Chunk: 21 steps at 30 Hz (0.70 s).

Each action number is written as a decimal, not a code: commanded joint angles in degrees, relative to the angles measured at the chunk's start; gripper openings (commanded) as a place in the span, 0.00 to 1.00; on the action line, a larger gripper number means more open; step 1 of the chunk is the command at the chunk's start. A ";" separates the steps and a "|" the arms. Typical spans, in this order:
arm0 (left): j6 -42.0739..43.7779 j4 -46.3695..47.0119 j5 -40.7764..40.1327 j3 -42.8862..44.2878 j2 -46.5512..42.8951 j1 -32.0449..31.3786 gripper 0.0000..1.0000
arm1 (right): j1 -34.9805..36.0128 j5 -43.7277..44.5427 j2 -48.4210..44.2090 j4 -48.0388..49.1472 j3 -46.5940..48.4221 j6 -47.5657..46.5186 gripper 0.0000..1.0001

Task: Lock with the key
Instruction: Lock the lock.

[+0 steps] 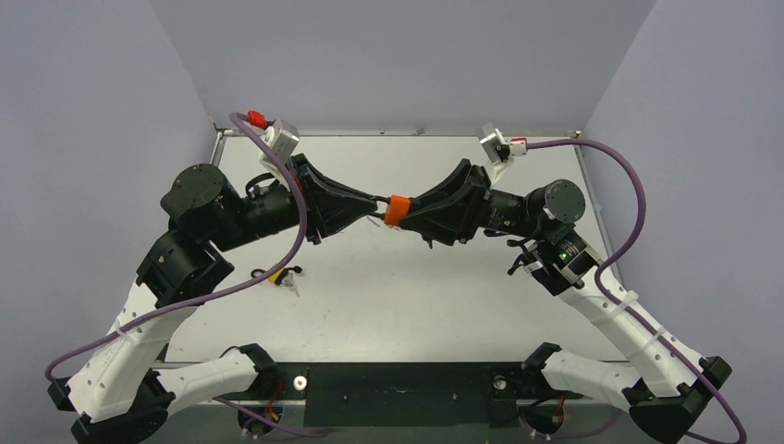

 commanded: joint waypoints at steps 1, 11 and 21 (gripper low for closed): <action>-1.11 -0.93 3.85 -2.15 3.13 -5.19 0.00 | 1.61 7.04 2.44 4.64 3.94 -1.06 0.00; -0.59 -1.01 1.48 -2.39 5.32 -9.95 0.00 | 2.04 7.10 3.43 2.63 5.49 -2.51 0.00; -1.72 1.41 -0.54 -4.89 6.86 -13.63 0.00 | 2.23 7.58 3.48 1.40 5.76 -3.54 0.00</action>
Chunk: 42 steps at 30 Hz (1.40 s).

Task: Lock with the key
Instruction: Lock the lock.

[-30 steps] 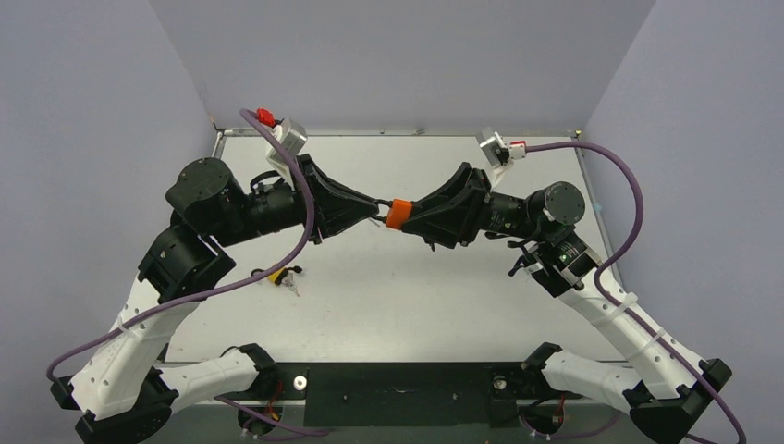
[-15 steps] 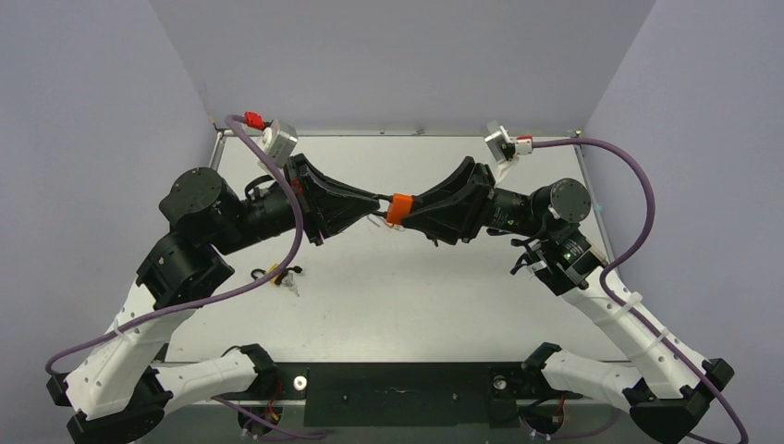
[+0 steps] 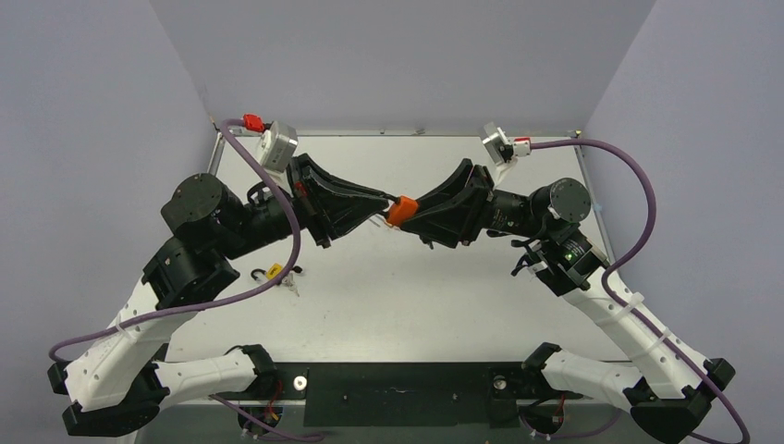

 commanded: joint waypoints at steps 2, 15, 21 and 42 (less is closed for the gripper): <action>-3.02 -5.35 7.88 -5.06 6.42 -4.76 0.00 | 1.28 8.61 2.66 3.80 3.22 -2.57 0.00; -1.61 -11.53 -0.42 -9.73 2.58 -4.78 0.00 | -3.56 9.86 -1.57 6.74 4.90 -0.27 0.00; -1.97 -10.56 1.11 -9.51 3.06 -5.94 0.00 | -3.70 9.99 -0.90 7.53 6.23 0.16 0.00; -4.57 -6.94 0.70 -12.79 5.69 -10.49 0.00 | -4.19 8.94 5.50 10.80 13.97 2.73 0.00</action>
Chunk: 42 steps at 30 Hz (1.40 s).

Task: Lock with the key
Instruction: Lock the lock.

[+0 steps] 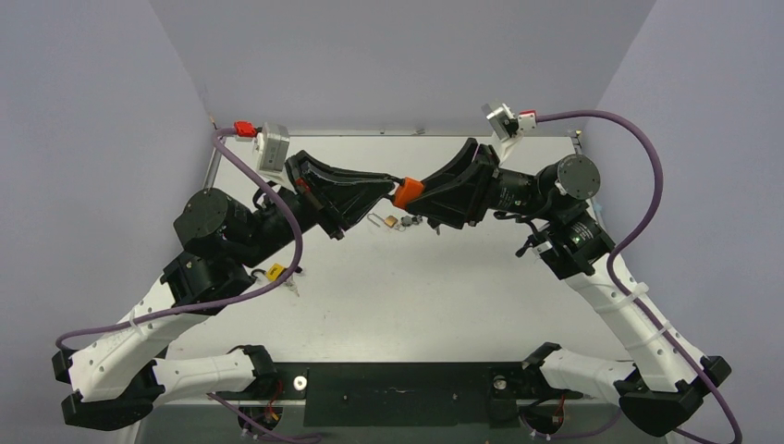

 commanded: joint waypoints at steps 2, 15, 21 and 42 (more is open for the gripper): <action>-3.30 -18.47 13.80 -6.05 6.98 -5.42 0.00 | 0.45 13.14 2.76 16.07 6.15 1.06 0.00; -4.84 -14.55 14.92 -9.94 8.59 -5.64 0.00 | 1.81 13.33 5.54 15.24 9.38 0.79 0.00; -4.69 -14.28 13.76 -10.54 8.17 -5.53 0.00 | 3.01 13.81 6.59 12.33 10.63 -1.25 0.00; -3.94 -21.49 7.04 2.32 3.05 8.32 0.00 | -9.66 5.19 -4.79 25.19 -14.44 6.51 0.69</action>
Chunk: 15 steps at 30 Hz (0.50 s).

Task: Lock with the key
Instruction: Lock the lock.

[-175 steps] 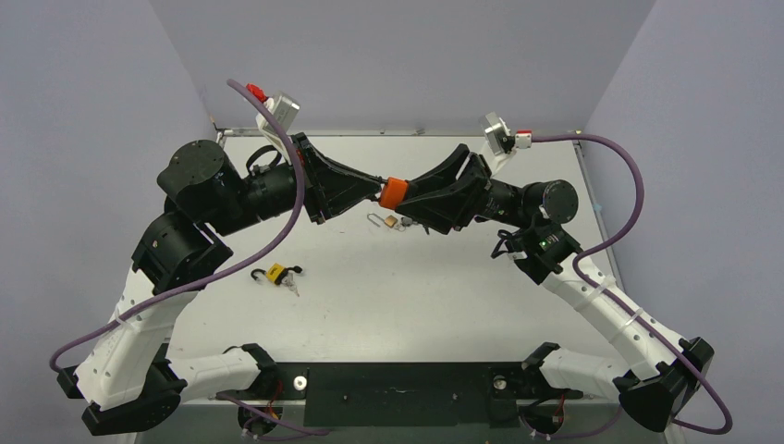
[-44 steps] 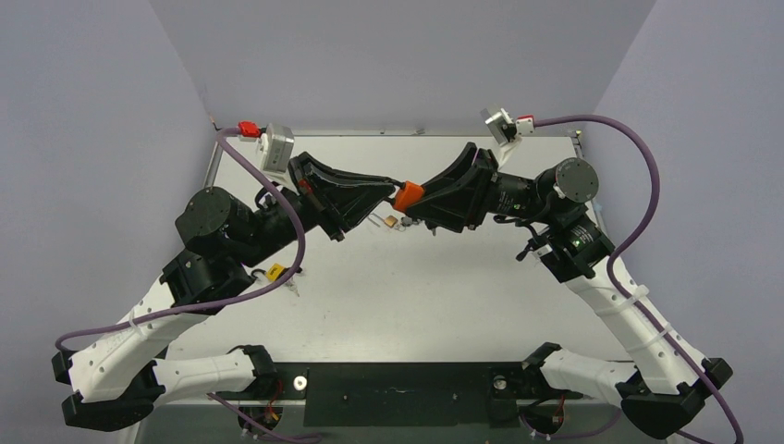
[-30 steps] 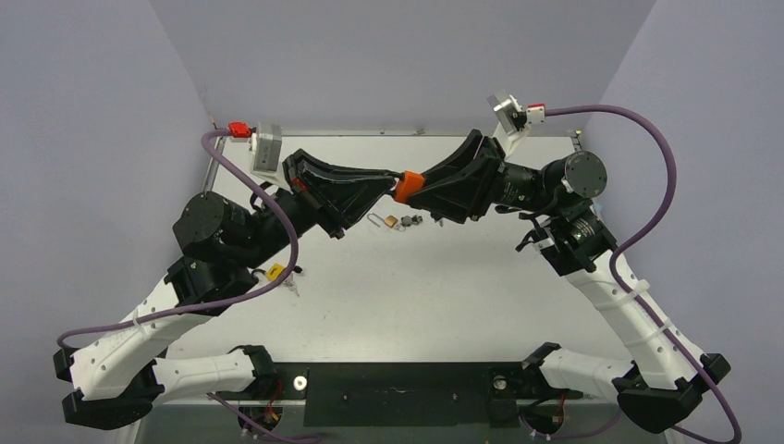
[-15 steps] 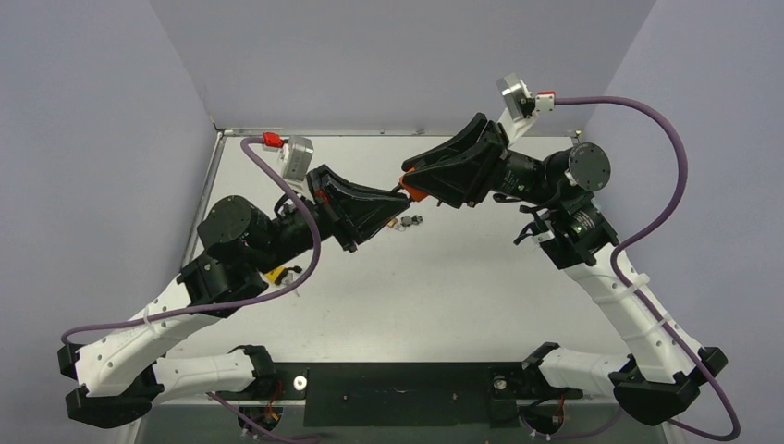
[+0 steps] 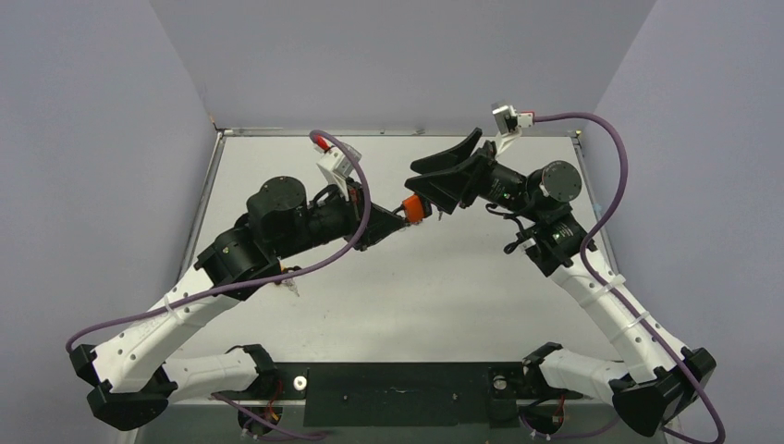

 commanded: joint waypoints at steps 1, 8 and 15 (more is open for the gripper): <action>1.05 -3.08 1.53 6.05 -0.44 1.36 0.00 | -4.41 -4.73 -5.14 14.69 -5.23 4.92 0.70; 2.50 -7.08 11.80 11.31 1.08 3.33 0.00 | -13.83 -13.97 -7.09 28.10 -13.53 14.88 0.73; 4.58 -13.22 17.39 17.28 3.36 4.02 0.00 | -11.22 -17.77 -6.86 36.99 -16.52 20.39 0.70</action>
